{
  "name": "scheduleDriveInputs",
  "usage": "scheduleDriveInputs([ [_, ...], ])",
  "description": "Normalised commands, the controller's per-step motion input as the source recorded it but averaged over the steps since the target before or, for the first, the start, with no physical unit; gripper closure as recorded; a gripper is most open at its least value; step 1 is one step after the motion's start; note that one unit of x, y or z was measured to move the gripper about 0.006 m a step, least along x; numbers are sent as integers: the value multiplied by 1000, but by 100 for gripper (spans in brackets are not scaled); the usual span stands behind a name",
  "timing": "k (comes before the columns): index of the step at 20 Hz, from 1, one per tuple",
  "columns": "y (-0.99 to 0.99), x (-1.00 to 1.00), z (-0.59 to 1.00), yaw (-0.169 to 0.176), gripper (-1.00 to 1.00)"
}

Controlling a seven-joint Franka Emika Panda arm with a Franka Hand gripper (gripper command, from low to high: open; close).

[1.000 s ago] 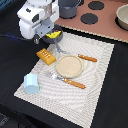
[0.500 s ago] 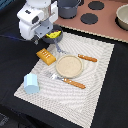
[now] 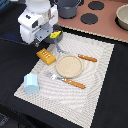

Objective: Interact with the objects in diverse but meaningful ways.

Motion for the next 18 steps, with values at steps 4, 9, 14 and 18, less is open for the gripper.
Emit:
scheduleDriveInputs([
  [4, 30, -341, -198, -5, -100],
  [9, 0, -361, -192, -7, -100],
  [14, 0, -407, -57, -19, -100],
  [18, -3, -480, 7, -42, -100],
])
